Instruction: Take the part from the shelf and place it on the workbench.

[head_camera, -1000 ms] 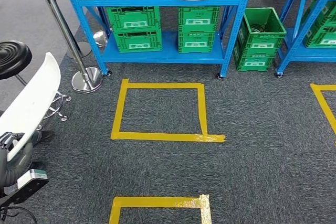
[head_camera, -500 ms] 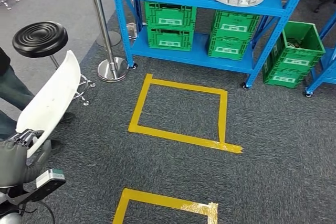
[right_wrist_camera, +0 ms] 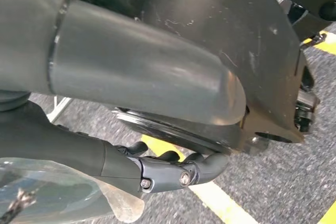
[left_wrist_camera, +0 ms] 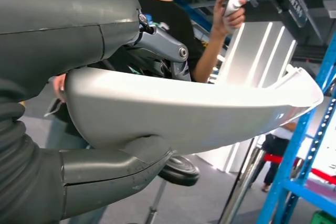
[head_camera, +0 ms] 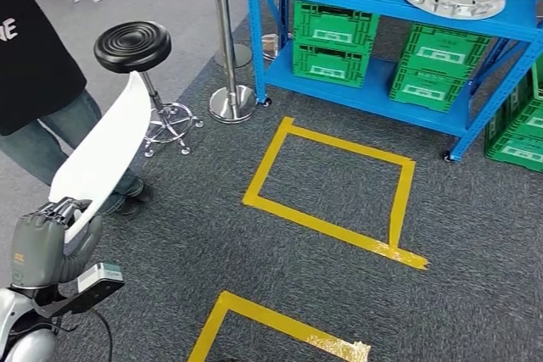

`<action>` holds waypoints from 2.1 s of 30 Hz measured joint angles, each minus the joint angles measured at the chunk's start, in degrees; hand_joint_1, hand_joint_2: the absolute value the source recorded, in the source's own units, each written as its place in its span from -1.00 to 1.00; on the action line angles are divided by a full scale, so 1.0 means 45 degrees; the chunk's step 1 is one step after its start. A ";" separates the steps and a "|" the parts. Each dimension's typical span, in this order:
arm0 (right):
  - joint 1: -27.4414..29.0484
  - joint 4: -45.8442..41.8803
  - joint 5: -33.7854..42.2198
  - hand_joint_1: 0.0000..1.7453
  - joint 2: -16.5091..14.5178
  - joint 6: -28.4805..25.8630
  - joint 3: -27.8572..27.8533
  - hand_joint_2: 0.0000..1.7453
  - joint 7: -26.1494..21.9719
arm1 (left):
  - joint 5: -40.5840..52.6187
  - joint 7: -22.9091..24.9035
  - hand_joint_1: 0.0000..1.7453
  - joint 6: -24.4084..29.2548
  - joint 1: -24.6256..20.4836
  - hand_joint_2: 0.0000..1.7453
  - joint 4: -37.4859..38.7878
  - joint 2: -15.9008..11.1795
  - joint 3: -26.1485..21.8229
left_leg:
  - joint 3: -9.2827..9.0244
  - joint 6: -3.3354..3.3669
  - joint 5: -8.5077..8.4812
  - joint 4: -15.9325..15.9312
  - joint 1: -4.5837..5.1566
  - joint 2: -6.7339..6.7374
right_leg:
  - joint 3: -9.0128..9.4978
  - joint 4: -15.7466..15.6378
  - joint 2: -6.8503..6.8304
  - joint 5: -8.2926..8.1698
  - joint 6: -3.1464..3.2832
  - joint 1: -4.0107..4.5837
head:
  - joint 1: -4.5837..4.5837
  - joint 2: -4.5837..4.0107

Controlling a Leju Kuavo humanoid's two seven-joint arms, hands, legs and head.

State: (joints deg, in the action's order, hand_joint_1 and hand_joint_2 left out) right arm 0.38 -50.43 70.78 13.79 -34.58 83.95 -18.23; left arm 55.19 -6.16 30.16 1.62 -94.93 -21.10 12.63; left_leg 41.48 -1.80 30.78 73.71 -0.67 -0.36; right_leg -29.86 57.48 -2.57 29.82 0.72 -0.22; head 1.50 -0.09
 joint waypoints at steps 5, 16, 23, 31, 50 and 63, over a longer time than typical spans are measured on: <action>0.0103 -0.1271 0.0975 -1.00 0.0310 -0.1067 0.0203 -1.00 -0.0464 | 0.0136 0.0259 1.00 -0.0248 -0.0510 1.00 0.0180 0.0220 0.0379 | -0.1706 0.0323 -0.1059 -0.3252 0.0238 0.1036 | 0.0124 0.0001 -0.0694 0.0148 -0.0205 0.0107 | -0.0001 0.0000; 0.0096 -0.2190 0.1628 -1.00 0.0648 -0.1257 0.0520 -1.00 -0.1018 | 0.0532 0.0478 1.00 -0.0454 -0.0715 1.00 0.0329 0.0618 0.0922 | -0.1813 0.0884 -0.1122 -0.3543 0.0174 -0.0482 | -0.1654 0.3137 0.0617 0.1091 -0.0557 0.0088 | 0.0158 0.0000; 0.0224 -0.2259 0.1703 -1.00 0.0611 -0.1257 0.0529 -1.00 -0.0658 | 0.0973 0.0554 1.00 -0.0351 -0.0277 1.00 0.0356 0.1007 0.1058 | -0.1547 0.0514 -0.1154 -0.3365 0.0133 -0.1478 | -0.0324 0.0114 0.1439 -0.0166 -0.0365 -0.0093 | 0.0153 0.0000; 0.0391 -0.2293 0.1170 -1.00 0.0588 -0.1284 0.0431 -1.00 -0.0401 | 0.0982 0.0446 1.00 -0.0865 -0.0502 1.00 0.0464 0.0977 0.1086 | 0.0021 0.0101 0.0165 0.0104 0.0017 0.0001 | -0.0058 0.0011 0.0051 -0.0045 -0.0059 -0.0044 | 0.0000 0.0000; 0.0217 -0.2627 0.0985 -1.00 0.0852 -0.1319 0.0465 -1.00 -0.0424 | 0.0867 0.0695 1.00 -0.1429 -0.1344 1.00 0.0183 0.0718 0.1281 | -0.1694 0.0804 -0.1070 -0.3329 0.0171 -0.1068 | -0.0598 0.0759 0.1346 -0.0041 -0.0592 -0.0012 | 0.0146 0.0000; 0.0296 -0.2850 0.1469 -1.00 0.1031 -0.1317 0.0529 -1.00 -0.0651 | 0.0384 0.0952 1.00 -0.1463 -0.2090 1.00 0.0528 0.0387 0.1850 | -0.0222 0.0245 -0.0525 -0.0754 0.0083 0.0116 | 0.0080 0.0072 -0.0131 0.0141 -0.0098 -0.0004 | -0.0067 0.0000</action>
State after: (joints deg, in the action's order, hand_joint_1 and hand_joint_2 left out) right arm 1.71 -63.25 77.40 18.43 -40.51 86.33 -21.16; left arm 56.92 -1.87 23.57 -7.78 -92.55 -19.35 20.96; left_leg 40.48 -0.70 28.41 70.32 -0.30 0.16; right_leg -29.49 57.80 -3.16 30.45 0.28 -0.24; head 1.20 -0.09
